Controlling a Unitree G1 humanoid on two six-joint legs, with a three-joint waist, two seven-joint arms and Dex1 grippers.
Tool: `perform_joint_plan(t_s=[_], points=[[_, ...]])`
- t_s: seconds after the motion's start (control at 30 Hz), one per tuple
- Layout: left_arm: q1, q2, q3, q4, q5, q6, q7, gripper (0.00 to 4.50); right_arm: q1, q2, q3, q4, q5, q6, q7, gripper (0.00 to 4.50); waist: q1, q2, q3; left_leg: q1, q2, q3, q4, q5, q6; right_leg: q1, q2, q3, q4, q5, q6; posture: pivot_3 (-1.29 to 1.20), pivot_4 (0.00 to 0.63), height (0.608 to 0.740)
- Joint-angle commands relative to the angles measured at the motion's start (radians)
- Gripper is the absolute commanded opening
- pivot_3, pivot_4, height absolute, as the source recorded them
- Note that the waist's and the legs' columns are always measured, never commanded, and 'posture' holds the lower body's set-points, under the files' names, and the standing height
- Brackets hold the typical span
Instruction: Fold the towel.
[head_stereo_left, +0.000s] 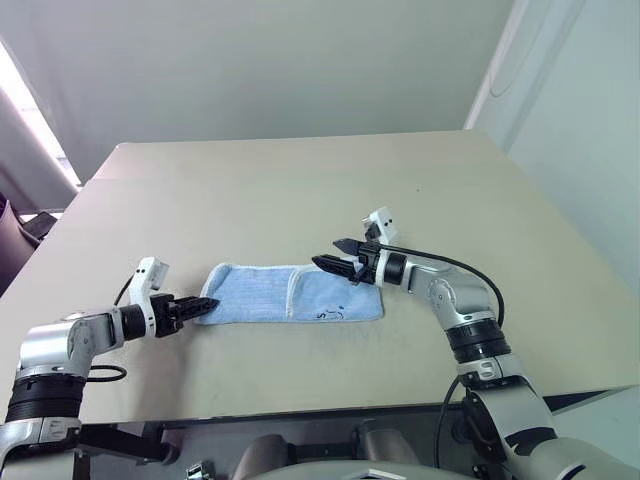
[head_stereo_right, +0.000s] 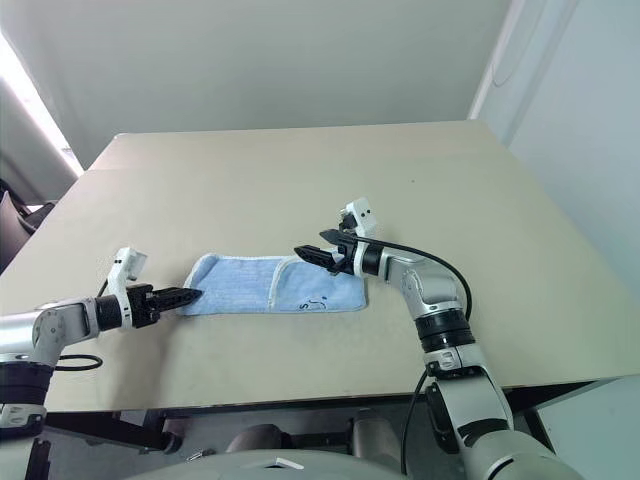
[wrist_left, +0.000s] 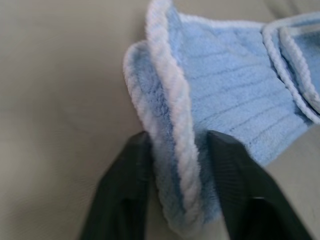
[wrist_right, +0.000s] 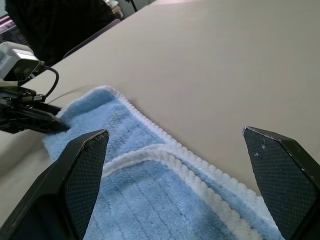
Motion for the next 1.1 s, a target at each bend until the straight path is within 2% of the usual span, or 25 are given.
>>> perform_joint_plan(t_s=[0.03,0.07,0.37,0.57,0.73,0.87,1.1], points=[[0.004,0.001,-0.024,-0.026,-0.016,0.025,-0.040,0.23,-0.010,0.014,-0.010,0.006,-0.005,-0.027,-0.016,4.50,-0.001,0.000,0.000,0.000,0.000,0.000,0.000,0.000,0.000,0.000,0.000,0.000,0.000,0.000,0.000,0.00,0.000,0.740],[0.003,0.008,-0.020,-0.024,-0.018,0.025,-0.048,0.03,-0.010,0.016,-0.009,0.010,-0.007,-0.031,-0.020,4.50,-0.001,0.000,0.000,-0.001,0.000,0.000,0.000,0.000,0.000,-0.001,0.000,0.000,0.000,0.000,0.000,0.00,0.000,0.740],[-0.021,0.143,0.035,0.066,0.065,-0.071,-0.042,0.03,0.016,0.000,-0.020,-0.013,0.012,-0.022,-0.002,4.50,-0.013,-0.001,0.000,-0.004,0.001,-0.001,-0.001,0.000,0.000,-0.005,0.001,0.000,0.001,0.000,0.000,0.00,0.000,0.740],[0.065,0.294,0.107,0.064,0.058,-0.074,-0.114,0.03,0.064,-0.046,-0.014,-0.110,0.071,0.064,0.074,4.50,-0.030,-0.002,0.000,-0.012,0.001,-0.001,-0.001,0.000,0.000,-0.014,0.001,0.000,0.004,0.002,0.002,0.00,0.000,0.740],[0.118,0.410,0.166,0.084,0.062,-0.085,-0.180,0.03,0.084,-0.072,0.003,-0.107,0.053,0.074,0.080,4.50,-0.025,-0.003,0.001,-0.014,0.002,-0.001,-0.001,0.000,0.000,-0.017,0.000,-0.001,0.005,0.001,0.001,0.00,0.000,0.740],[0.142,0.423,0.153,-0.041,0.062,-0.102,-0.195,0.03,0.071,-0.070,0.014,-0.062,0.030,0.058,0.073,4.50,-0.022,-0.002,0.001,-0.013,0.001,-0.001,-0.001,0.000,0.000,-0.016,-0.001,-0.001,0.004,0.000,-0.002,0.00,0.000,0.740],[0.046,0.346,0.096,-0.246,-0.019,0.012,-0.170,0.03,0.079,-0.067,0.005,-0.026,0.020,0.040,0.063,4.50,-0.024,-0.003,0.001,-0.014,-0.001,-0.001,-0.001,0.000,0.000,-0.016,-0.003,-0.001,0.004,0.002,0.002,0.00,0.000,0.740]])
